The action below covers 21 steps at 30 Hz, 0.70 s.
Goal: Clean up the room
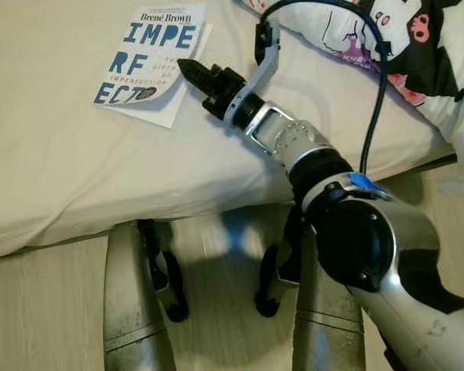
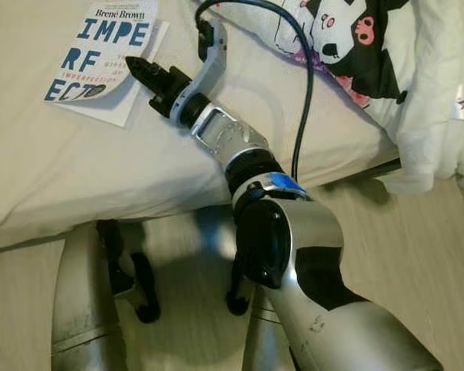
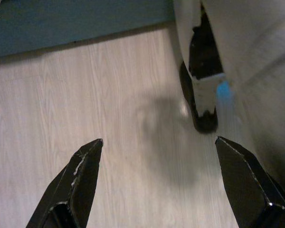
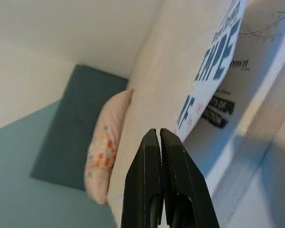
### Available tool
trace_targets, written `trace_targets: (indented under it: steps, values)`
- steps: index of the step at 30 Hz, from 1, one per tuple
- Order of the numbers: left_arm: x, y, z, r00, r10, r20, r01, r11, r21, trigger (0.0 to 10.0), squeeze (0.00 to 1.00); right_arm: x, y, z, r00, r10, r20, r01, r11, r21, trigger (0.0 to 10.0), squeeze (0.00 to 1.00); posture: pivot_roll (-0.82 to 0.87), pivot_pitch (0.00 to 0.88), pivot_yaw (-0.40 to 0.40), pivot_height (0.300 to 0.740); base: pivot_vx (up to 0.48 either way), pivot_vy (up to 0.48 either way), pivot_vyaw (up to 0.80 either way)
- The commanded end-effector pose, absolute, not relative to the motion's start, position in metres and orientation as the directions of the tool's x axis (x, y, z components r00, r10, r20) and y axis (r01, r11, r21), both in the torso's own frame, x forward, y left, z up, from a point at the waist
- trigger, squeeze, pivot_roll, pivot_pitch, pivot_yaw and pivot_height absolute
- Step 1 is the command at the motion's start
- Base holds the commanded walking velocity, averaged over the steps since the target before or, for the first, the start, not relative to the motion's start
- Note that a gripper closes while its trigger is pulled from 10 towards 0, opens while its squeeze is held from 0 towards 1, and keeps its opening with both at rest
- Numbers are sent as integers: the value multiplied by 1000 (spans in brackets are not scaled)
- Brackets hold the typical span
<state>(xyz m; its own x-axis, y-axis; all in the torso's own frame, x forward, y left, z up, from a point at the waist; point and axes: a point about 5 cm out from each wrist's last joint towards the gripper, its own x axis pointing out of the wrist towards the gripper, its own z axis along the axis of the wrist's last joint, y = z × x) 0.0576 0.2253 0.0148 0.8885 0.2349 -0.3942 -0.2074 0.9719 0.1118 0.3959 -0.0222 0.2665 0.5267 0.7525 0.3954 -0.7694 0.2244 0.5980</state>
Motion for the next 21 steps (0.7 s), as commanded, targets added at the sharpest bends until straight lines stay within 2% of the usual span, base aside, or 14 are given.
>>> trace_targets:
  steps: [1,4,6,7,8,10,11,12,13,14,16,18,20,21]
  values:
    - [54,219,4,869,208,-449,-183,978,99,10000,0,391,-20,248,501,779,377,-760,187,623,0,0,159,696,26,483,0,0,0]
    - [63,217,2,878,198,-435,-178,980,87,10000,0,389,-23,232,498,796,344,-754,202,625,0,0,140,672,20,483,0,0,0]
    - [76,217,3,892,199,-406,-182,980,82,10000,0,385,-28,204,542,809,225,-725,315,612,0,0,112,634,21,483,0,0,0]
    - [87,221,7,904,213,-371,-195,977,87,10000,0,383,-33,185,590,789,169,-685,379,622,10000,0,80,591,20,483,0,0,0]
    - [87,221,7,904,213,-371,-195,977,87,10000,0,383,-33,185,590,789,169,-685,379,622,10000,0,80,591,20,483,0,0,0]
    - [117,243,22,919,284,-272,-253,957,144,10000,0,377,-53,158,652,744,144,-631,428,647,10000,0,74,537,22,483,0,0,0]
    - [132,260,34,917,337,-212,-298,935,192,10000,0,373,-65,150,679,720,143,-604,438,666,10000,627,72,530,22,483,0,0,0]
    - [132,260,34,917,337,-212,-298,935,192,10000,0,373,-65,150,679,720,143,-604,438,666,10000,627,72,530,22,483,0,0,0]
    - [145,282,47,900,408,-154,-359,894,269,10000,0,369,-76,145,683,715,153,-607,438,663,10000,1000,55,497,26,483,0,0,0]
    - [145,282,47,900,408,-154,-359,894,269,10000,0,369,-76,145,683,715,153,-607,438,663,10000,1000,55,497,26,483,0,0,0]
    - [167,331,76,827,562,-19,-510,765,393,10000,0,361,-92,140,686,711,154,-613,450,650,10000,1000,35,441,37,483,0,0,0]
    - [185,358,105,769,631,104,-611,677,410,10000,0,357,-100,139,684,714,146,-625,472,622,10000,1000,21,416,40,483,0,0,0]
    - [185,358,105,769,631,104,-611,677,410,10000,0,357,-100,139,684,714,146,-625,472,622,10000,1000,21,416,40,483,0,0,0]
    - [210,366,135,748,629,213,-660,669,342,10000,0,360,-106,142,705,695,141,-619,506,601,10000,1000,7,382,43,483,0,0,0]
